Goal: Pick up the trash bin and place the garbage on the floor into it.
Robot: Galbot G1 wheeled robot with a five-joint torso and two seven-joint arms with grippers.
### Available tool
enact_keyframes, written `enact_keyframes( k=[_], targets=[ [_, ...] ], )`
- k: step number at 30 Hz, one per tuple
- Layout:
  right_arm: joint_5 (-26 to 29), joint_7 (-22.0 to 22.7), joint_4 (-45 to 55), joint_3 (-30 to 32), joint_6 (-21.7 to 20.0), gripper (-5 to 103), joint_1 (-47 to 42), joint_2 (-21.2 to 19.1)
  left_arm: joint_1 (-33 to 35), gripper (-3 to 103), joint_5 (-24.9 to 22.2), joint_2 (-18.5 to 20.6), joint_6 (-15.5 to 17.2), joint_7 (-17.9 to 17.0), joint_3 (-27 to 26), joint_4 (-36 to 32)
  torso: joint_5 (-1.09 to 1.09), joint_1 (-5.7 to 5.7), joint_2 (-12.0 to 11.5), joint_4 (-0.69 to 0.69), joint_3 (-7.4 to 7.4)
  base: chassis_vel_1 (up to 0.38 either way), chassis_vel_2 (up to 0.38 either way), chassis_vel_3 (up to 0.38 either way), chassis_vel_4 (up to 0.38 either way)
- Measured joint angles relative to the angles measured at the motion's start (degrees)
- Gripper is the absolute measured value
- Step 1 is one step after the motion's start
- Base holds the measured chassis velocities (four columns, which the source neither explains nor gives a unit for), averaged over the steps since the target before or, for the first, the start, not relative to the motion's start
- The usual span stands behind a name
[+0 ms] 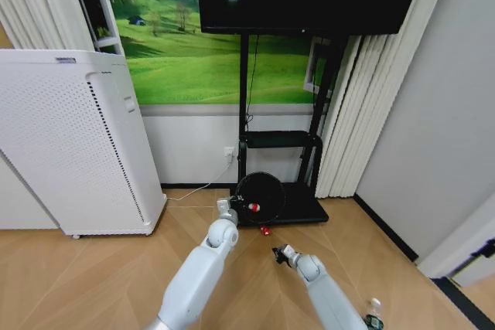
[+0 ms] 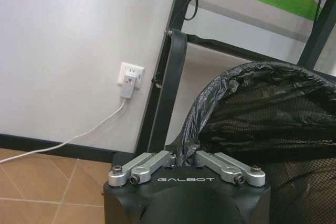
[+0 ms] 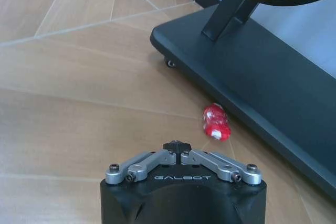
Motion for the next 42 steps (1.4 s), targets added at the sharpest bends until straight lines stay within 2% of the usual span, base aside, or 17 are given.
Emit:
enact_keyframes(
  k=[3,5,8,11,12,15,16,18,19,21,22,25,26,28,35,39,42],
  targets=[
    [2.7,1.7,0.3,-0.1,-0.1,-2,-0.3,0.2,0.2,3,1.2,0.0,-0.3,0.3,-0.3,0.2,0.00,0.00,0.0,0.00,0.00,0.000,0.000,0.000,0.000],
    [8.3,6.9,1.0,0.2,-0.1,9,-1.3,0.5,0.8,3,3.1,0.1,-1.0,1.1,-0.8,0.2,-0.01,0.00,0.0,-0.01,0.00,0.000,0.000,0.000,0.000],
    [10.9,9.8,1.4,0.4,-0.2,14,-1.8,0.7,1.1,3,3.7,0.1,-1.1,1.4,-1.1,0.2,0.00,0.00,0.0,-0.01,0.00,0.000,0.000,0.000,0.000],
    [18.5,23.3,2.3,1.6,-1.2,30,-3.4,1.7,2.5,3,6.4,0.5,-1.7,2.3,-2.6,-0.4,0.00,0.00,0.0,-0.01,0.00,0.000,0.000,0.000,0.000],
    [18.5,23.3,2.3,1.6,-1.2,30,-3.4,1.7,2.5,3,6.4,0.5,-1.7,2.3,-2.6,-0.4,0.00,0.00,0.0,-0.01,0.00,0.000,0.000,0.000,0.000],
    [23.7,33.5,1.3,2.3,-1.5,46,-3.5,2.0,3.8,3,10.9,1.0,-2.7,3.2,-4.6,-1.1,0.00,0.00,0.0,-0.01,0.00,0.000,0.000,0.000,0.000],
    [23.7,33.5,1.3,2.3,-1.5,46,-3.5,2.0,3.8,3,10.9,1.0,-2.7,3.2,-4.6,-1.1,0.00,0.00,0.0,-0.01,0.00,0.000,0.000,0.000,0.000],
    [26.5,37.8,1.1,3.2,-1.3,57,-3.5,1.8,5.8,3,11.0,1.4,-2.0,1.4,-6.2,-3.0,-0.01,0.00,0.0,-0.01,-0.01,0.000,0.000,0.000,0.000],
    [26.5,37.8,1.1,3.2,-1.3,57,-3.5,1.8,5.8,3,11.0,1.4,-2.0,1.4,-6.2,-3.0,-0.01,0.00,0.0,-0.01,-0.01,0.000,0.000,0.000,0.000],
    [28.3,39.9,1.2,3.5,-0.8,68,-3.6,1.2,8.3,3,9.7,1.9,-1.3,-0.1,-8.1,-4.9,0.00,0.00,0.0,-0.01,0.00,0.000,0.000,0.000,0.000],
    [28.3,39.9,1.2,3.5,-0.8,68,-3.6,1.2,8.3,3,9.7,1.9,-1.3,-0.1,-8.1,-4.9,0.00,0.00,0.0,-0.01,0.00,0.000,0.000,0.000,0.000],
    [29.2,41.0,0.9,4.8,-0.2,84,-3.2,1.2,12.4,3,9.0,2.2,-0.8,-3.0,-11.9,-7.9,-0.01,0.00,0.0,0.00,-0.01,0.000,0.000,0.000,0.000],
    [29.2,41.0,0.9,4.8,-0.2,84,-3.2,1.2,12.4,3,9.0,2.2,-0.8,-3.0,-11.9,-7.9,-0.01,0.00,0.0,0.00,-0.01,0.000,0.000,0.000,0.000],
    [31.5,42.5,0.3,4.9,0.3,94,-2.4,1.2,16.4,3,8.7,3.2,-0.2,-4.2,-15.4,-11.2,-0.02,0.00,0.0,-0.02,0.00,0.000,0.000,0.000,0.000],
    [33.9,44.1,0.8,4.7,1.2,100,-1.7,1.5,24.4,3,8.6,7.5,-0.1,-3.9,-20.9,-18.3,-0.01,0.00,0.0,0.02,-0.01,0.000,0.000,0.000,0.000],
    [33.9,44.2,1.3,4.7,1.4,100,-1.8,1.7,25.9,3,8.1,7.5,-0.2,-4.3,-21.4,-20.2,-0.01,0.00,0.0,0.00,0.00,0.000,0.000,0.000,0.000],
    [33.6,44.5,1.8,4.4,1.5,100,-1.8,2.0,27.5,3,7.5,6.8,0.0,-7.0,-21.2,-22.6,0.00,-0.01,0.0,-0.02,-0.01,0.000,0.000,0.000,0.000]
  ],
)
